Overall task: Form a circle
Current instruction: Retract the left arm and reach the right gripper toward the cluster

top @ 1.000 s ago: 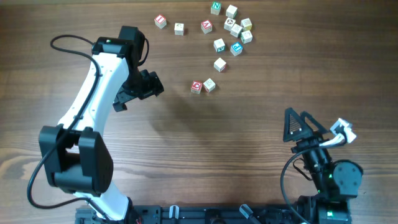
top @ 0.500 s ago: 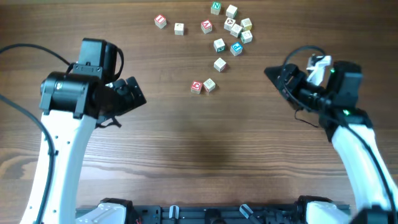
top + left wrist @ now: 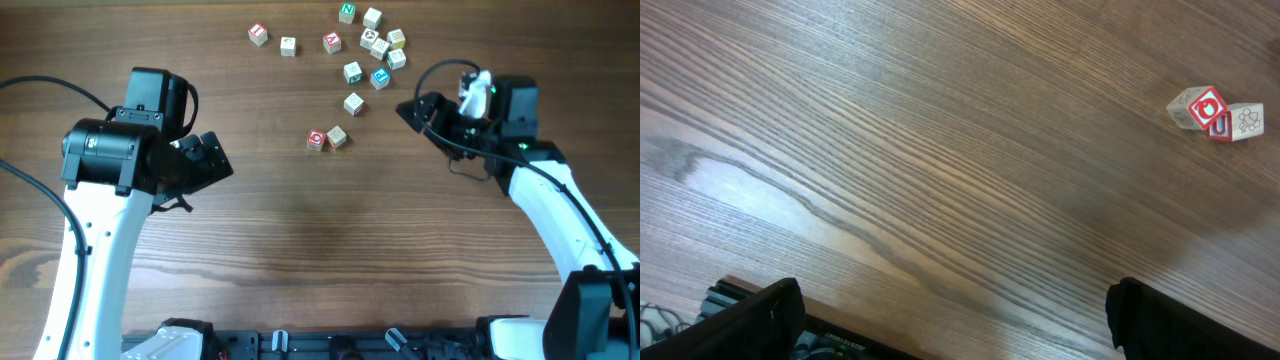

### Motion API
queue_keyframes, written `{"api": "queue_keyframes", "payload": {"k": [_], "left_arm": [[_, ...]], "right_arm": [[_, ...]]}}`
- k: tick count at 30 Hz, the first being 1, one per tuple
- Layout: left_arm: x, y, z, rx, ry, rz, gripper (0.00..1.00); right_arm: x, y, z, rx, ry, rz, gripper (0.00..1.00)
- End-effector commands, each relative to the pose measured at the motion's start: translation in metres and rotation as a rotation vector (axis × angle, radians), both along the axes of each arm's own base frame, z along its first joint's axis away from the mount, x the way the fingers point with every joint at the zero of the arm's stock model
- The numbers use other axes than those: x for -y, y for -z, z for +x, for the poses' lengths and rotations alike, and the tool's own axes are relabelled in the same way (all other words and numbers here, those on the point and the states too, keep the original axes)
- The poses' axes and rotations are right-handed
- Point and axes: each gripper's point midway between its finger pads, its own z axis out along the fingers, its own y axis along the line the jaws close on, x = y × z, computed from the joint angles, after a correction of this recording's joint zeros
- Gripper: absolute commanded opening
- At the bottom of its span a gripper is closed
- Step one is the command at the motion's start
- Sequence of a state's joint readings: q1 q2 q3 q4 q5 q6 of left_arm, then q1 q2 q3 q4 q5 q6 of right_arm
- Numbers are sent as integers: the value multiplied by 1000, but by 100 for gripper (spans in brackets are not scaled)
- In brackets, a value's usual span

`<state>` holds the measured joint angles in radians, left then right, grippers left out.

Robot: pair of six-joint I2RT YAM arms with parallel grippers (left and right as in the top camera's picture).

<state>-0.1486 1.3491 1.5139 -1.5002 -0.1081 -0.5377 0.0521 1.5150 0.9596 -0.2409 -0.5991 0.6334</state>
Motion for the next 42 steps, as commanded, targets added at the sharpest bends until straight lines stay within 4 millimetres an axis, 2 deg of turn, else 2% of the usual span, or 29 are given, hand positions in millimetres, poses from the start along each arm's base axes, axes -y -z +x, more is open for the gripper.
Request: {"api": "queue_keyframes", "payload": {"k": [1, 5, 7, 10, 14, 20, 23, 25, 27, 31, 33, 38, 40, 42], "left_arm": [[-3, -3, 0, 12, -20, 11, 100], [-3, -3, 0, 12, -20, 11, 100], [-3, -3, 0, 12, -20, 11, 100], [-3, -3, 0, 12, -20, 11, 100], [-3, -3, 0, 12, -20, 11, 100], [-3, -3, 0, 12, -20, 11, 100], [-3, -3, 0, 12, -20, 11, 100], [-3, -3, 0, 12, -20, 11, 100], [-3, -3, 0, 12, -20, 11, 100], [-3, -3, 0, 12, -20, 11, 100], [-3, -3, 0, 12, -20, 11, 100], [-3, -3, 0, 12, -20, 11, 100], [-3, -3, 0, 12, -20, 11, 100], [-3, -3, 0, 12, -20, 11, 100]], "right_arm": [[7, -20, 28, 97, 45, -172, 100], [8, -22, 47, 74, 44, -205, 100], [9, -19, 63, 60, 17, -257, 99], [14, -3, 88, -7, -2, -373, 99], [5, 15, 126, -41, -38, -410, 99], [-20, 45, 168, -17, -6, -453, 95], [-30, 48, 182, 47, 46, -521, 95], [-28, 48, 193, 113, 86, -632, 95], [-23, 55, 202, 135, 108, -659, 93], [-8, 60, 210, 149, 79, -649, 78], [-7, 62, 212, 167, 39, -650, 78], [-6, 93, 212, 157, -39, -693, 76], [-4, 108, 210, 136, -59, -709, 69], [-4, 120, 207, 120, -82, -718, 67]]}}
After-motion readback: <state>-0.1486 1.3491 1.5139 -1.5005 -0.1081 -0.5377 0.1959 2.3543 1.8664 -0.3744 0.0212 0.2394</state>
